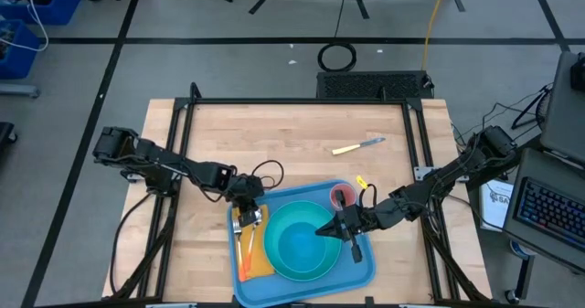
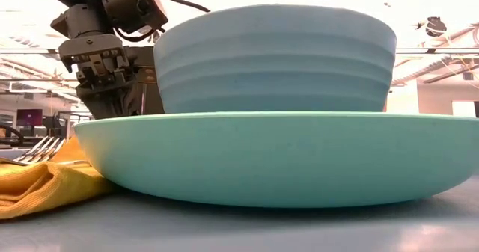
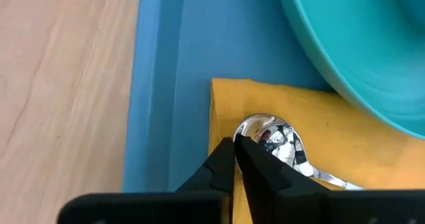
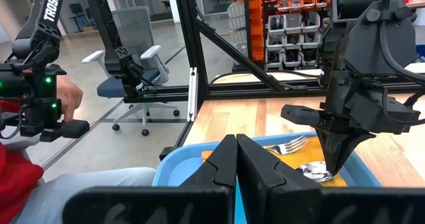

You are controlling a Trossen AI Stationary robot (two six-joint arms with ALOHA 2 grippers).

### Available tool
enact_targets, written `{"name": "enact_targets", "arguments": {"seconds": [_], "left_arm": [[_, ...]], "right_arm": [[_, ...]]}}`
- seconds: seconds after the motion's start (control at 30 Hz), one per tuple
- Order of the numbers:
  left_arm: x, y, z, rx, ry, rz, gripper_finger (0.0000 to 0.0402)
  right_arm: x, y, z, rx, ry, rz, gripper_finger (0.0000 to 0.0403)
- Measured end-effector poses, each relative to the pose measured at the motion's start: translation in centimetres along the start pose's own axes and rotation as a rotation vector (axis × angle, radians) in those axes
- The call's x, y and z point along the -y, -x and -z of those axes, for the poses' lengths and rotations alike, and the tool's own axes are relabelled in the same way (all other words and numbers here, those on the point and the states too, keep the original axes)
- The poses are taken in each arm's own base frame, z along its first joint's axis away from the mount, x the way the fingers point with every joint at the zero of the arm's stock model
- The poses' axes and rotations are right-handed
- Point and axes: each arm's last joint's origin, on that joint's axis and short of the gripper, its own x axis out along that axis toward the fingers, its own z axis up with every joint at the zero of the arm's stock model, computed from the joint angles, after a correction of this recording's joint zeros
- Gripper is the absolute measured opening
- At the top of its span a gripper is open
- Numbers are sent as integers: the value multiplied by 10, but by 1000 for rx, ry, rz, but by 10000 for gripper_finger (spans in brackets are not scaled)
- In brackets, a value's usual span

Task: Set up tray
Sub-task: Adjust the spoon on the napkin

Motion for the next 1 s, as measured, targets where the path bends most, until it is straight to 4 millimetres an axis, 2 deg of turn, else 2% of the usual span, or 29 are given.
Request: {"name": "enact_targets", "arguments": {"seconds": [0.13,0.3,1.0], "left_arm": [[0,0,0,0,9,5,7],[0,0,0,0,17,0,16],[0,0,-2,30,179,-7,5]], "right_arm": [[0,0,0,0,0,0,0],[0,0,0,-2,1,0,0],[0,0,1,-7,2,2,0]]}}
